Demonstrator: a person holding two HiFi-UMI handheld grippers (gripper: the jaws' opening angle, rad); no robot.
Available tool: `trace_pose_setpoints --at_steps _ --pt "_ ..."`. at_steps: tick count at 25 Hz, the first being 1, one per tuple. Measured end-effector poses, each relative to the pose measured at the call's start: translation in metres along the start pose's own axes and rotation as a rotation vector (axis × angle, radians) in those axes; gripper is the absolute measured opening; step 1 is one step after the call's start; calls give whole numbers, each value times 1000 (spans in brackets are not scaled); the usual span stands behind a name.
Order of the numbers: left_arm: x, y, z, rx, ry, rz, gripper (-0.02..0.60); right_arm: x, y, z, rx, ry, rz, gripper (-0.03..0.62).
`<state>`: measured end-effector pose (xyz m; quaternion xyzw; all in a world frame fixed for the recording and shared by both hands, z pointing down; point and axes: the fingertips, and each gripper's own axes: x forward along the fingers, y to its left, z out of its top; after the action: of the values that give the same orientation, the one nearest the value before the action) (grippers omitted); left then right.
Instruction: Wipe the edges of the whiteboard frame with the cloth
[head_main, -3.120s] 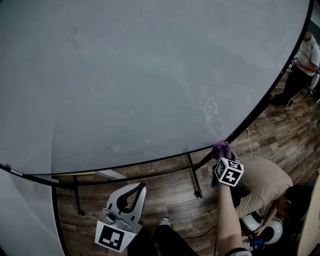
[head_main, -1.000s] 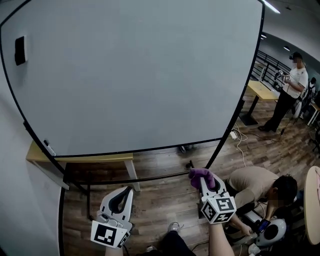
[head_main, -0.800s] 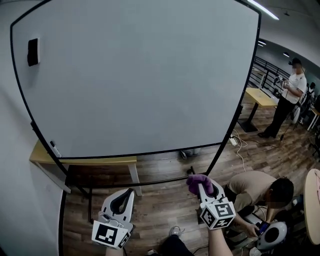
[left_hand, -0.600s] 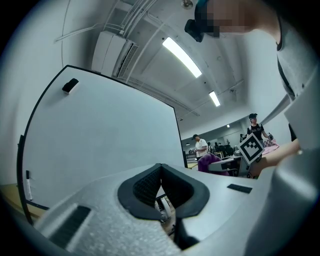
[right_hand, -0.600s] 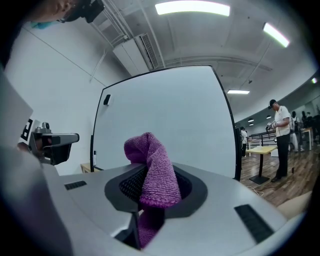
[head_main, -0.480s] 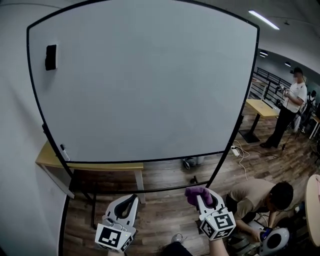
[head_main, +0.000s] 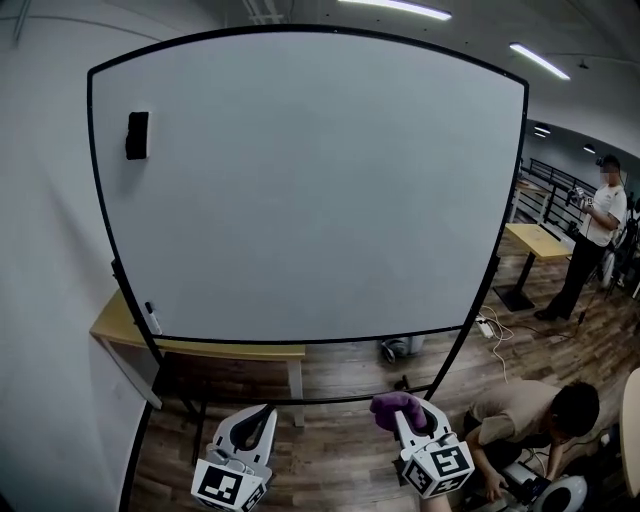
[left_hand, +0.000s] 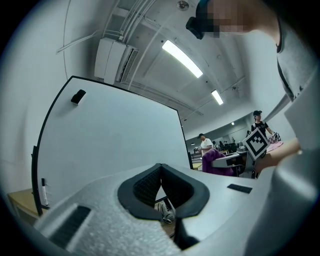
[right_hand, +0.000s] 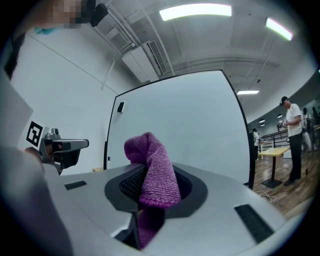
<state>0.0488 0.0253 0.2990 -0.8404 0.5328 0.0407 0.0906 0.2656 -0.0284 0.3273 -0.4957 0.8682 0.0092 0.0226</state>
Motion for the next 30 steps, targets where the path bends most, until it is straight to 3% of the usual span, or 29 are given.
trace_pose_setpoints --at_steps 12,30 --pt "-17 -28 18 13 -18 84 17 -34 -11 15 -20 -14 51 78" --pt "-73 -139 48 59 -25 181 17 -146 -30 23 -8 -22 153 80"
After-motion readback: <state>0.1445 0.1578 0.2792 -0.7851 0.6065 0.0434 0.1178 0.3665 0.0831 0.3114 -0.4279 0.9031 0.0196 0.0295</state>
